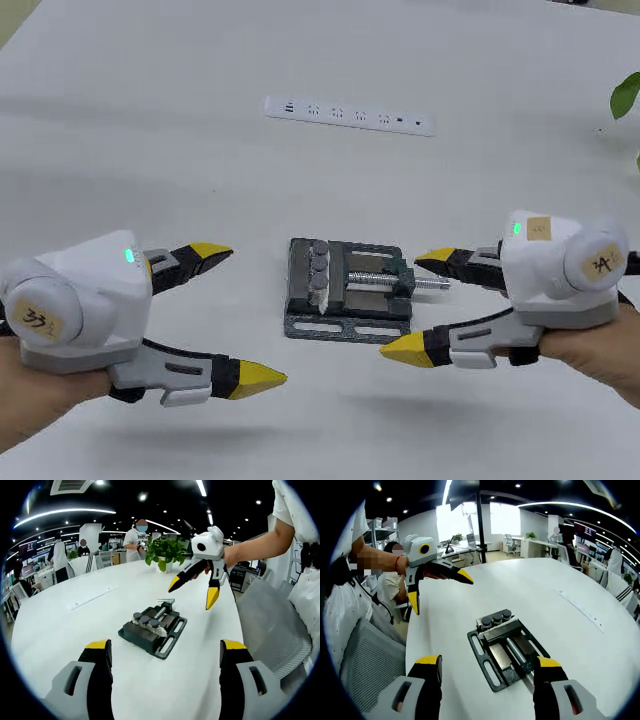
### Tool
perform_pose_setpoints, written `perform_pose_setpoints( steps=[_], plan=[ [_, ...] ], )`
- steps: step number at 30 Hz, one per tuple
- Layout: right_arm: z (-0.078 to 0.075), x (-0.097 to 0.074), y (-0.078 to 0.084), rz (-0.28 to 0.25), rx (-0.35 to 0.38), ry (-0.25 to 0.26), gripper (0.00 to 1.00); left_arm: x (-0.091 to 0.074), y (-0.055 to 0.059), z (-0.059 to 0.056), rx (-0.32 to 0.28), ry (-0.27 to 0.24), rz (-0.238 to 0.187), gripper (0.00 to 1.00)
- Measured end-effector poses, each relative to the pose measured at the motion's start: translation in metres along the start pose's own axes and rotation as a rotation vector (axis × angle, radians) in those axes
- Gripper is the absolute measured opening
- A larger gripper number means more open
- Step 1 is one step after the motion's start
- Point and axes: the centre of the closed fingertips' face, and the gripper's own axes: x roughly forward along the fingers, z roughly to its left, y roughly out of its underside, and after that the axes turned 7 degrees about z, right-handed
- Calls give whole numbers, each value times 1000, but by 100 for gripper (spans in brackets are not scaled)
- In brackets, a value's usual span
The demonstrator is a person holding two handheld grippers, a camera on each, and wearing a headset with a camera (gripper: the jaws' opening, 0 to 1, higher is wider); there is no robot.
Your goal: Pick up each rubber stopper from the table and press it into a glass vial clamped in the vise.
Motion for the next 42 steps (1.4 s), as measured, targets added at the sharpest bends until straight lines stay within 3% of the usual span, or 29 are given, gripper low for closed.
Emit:
perform_pose_setpoints(
  steps=[8, 16, 24, 34, 42],
  plan=[
    [-7, -8, 8, -48, 11, 16, 83, 3, 4, 1, 7, 5, 21, 92],
    [-2, -12, 12, -69, 10, 22, 91, 4, 5, -4, 20, 8, 40, 98],
    [-7, -17, 16, -88, 15, 36, 91, 4, 4, -5, 19, 0, 43, 99],
    [-3, -20, 16, -91, 5, 35, 91, 0, 9, -5, 16, -12, 46, 98],
    [-1, -24, 12, -96, -1, 41, 91, -1, 6, -8, 19, -15, 40, 98]
  ],
)
